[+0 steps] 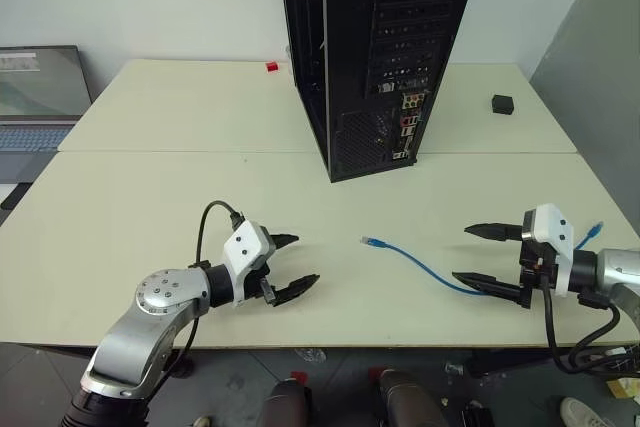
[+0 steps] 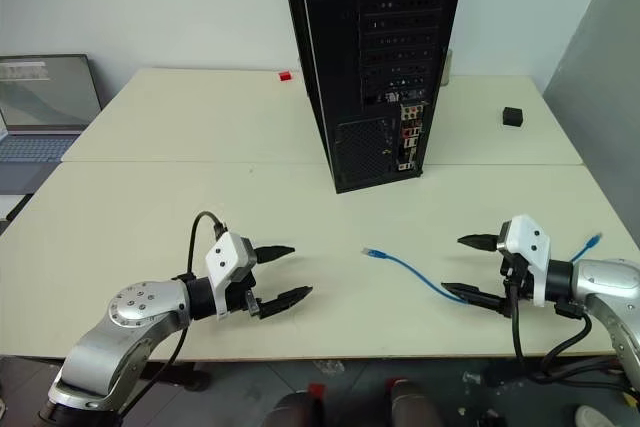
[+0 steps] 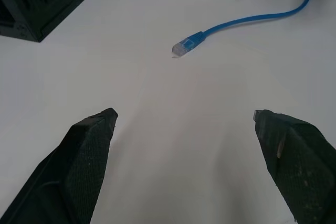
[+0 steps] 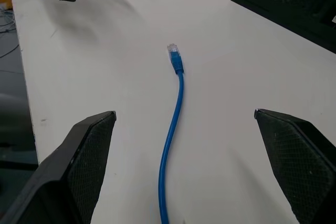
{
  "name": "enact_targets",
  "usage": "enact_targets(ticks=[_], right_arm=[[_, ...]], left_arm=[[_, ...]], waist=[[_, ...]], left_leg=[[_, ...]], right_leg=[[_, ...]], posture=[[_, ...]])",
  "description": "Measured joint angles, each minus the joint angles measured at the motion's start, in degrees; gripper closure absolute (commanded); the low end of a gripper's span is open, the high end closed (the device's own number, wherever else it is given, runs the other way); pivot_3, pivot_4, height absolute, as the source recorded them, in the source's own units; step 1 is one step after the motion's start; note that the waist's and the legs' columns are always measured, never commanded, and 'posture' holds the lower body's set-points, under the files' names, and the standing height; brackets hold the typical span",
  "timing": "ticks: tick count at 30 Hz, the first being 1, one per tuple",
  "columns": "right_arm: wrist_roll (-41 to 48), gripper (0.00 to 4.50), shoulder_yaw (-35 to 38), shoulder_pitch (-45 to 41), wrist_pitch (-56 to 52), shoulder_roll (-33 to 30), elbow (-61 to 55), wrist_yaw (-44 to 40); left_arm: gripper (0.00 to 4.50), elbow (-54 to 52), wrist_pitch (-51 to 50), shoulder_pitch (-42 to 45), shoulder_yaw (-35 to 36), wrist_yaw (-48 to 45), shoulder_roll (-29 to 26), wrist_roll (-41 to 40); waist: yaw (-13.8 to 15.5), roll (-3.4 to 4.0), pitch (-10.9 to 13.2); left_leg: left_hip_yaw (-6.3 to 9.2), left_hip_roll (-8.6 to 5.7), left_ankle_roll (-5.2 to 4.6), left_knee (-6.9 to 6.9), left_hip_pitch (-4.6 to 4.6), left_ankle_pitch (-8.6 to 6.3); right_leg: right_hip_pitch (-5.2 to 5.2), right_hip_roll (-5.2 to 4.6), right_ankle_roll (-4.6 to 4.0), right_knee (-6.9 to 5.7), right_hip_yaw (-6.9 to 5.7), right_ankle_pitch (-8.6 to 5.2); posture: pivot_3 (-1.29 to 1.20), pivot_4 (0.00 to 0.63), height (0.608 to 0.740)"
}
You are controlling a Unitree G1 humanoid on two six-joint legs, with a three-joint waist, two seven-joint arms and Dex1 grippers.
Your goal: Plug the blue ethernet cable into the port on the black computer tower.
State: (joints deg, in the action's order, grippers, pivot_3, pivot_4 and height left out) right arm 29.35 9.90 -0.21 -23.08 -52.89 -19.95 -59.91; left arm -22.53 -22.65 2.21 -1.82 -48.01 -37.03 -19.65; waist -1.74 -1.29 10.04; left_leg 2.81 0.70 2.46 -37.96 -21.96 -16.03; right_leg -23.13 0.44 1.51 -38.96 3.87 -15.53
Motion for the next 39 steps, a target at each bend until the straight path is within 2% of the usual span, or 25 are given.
enact_targets(ticks=[14, 19, 23, 27, 30, 38, 39], right_arm=[[-1.65, 0.0, -0.75, -1.66, 0.86, 1.46, -0.02, 0.33], [-1.91, 0.0, -4.62, -4.7, 0.14, 4.66, -0.32, 2.07], [-4.17, 0.0, -10.64, -8.74, -0.23, 8.59, 0.06, 3.86], [-8.04, 0.0, -17.01, -13.26, -0.26, 13.47, 4.14, 5.39], [-11.64, 0.0, -20.38, -16.66, 1.39, 16.47, 11.3, 5.87], [-17.62, 0.0, -23.21, -21.51, 7.23, 20.53, 24.53, 6.11], [-18.14, 0.19, -23.4, -21.7, 7.73, 20.67, 25.35, 6.1]], left_arm=[[0.05, -0.1, 2.12, -0.62, -0.23, -0.04, -0.07, 1.2], [0.05, -1.35, 0.59, -0.95, -2.68, -0.37, -1.59, 2.75], [0.05, -3.98, -1.26, -0.44, -2.85, -1.61, -1.56, 0.23], [0.05, -4.5, -3.59, 1.05, -2.78, -2.7, -1.56, -2.8], [0.05, -4.38, -3.66, 1.52, -2.82, -2.62, -1.89, -2.47], [0.05, -4.38, -3.69, 1.91, -2.86, -2.7, -2.1, -2.56], [0.02, -4.38, -3.71, 1.91, -2.86, -2.7, -2.1, -2.57]], waist=[[-0.04, 0.0, 0.0], [-0.04, -0.05, 0.03], [-0.1, -0.04, 0.02], [-0.1, -0.05, 0.03], [-0.09, -0.06, 0.03], [-0.11, -0.06, 0.03], [-0.11, -0.06, 0.03]], left_leg=[[0.0, 0.02, 0.0, 0.0, 0.01, 0.0], [0.01, 0.02, 0.0, 0.0, 0.0, 0.0], [0.03, 0.06, 0.0, 0.0, 0.01, 0.0], [0.03, 0.04, 0.0, -0.01, 0.0, 0.0], [0.03, 0.02, 0.0, -0.01, 0.0, 0.0], [0.05, 0.03, 0.0, -0.01, 0.0, 0.0], [0.05, 0.03, 0.0, -0.01, 0.0, 0.0]], right_leg=[[0.0, 0.01, 0.0, 0.0, -0.01, 0.0], [-0.01, 0.02, -0.01, 0.0, 0.01, 0.01], [-0.02, 0.03, -0.02, -0.02, -0.01, 0.01], [-0.03, 0.04, -0.02, -0.02, -0.01, 0.01], [-0.03, 0.02, -0.03, -0.02, 0.0, 0.02], [-0.05, 0.02, -0.05, -0.02, -0.02, 0.03], [-0.05, 0.02, -0.05, -0.02, -0.01, 0.03]], posture=[[0.0, 0.15, 0.74], [0.0, 0.15, 0.74], [0.0, 0.15, 0.74], [0.0, 0.15, 0.74], [0.0, 0.15, 0.74], [0.0, 0.15, 0.74], [0.0, 0.15, 0.74]])
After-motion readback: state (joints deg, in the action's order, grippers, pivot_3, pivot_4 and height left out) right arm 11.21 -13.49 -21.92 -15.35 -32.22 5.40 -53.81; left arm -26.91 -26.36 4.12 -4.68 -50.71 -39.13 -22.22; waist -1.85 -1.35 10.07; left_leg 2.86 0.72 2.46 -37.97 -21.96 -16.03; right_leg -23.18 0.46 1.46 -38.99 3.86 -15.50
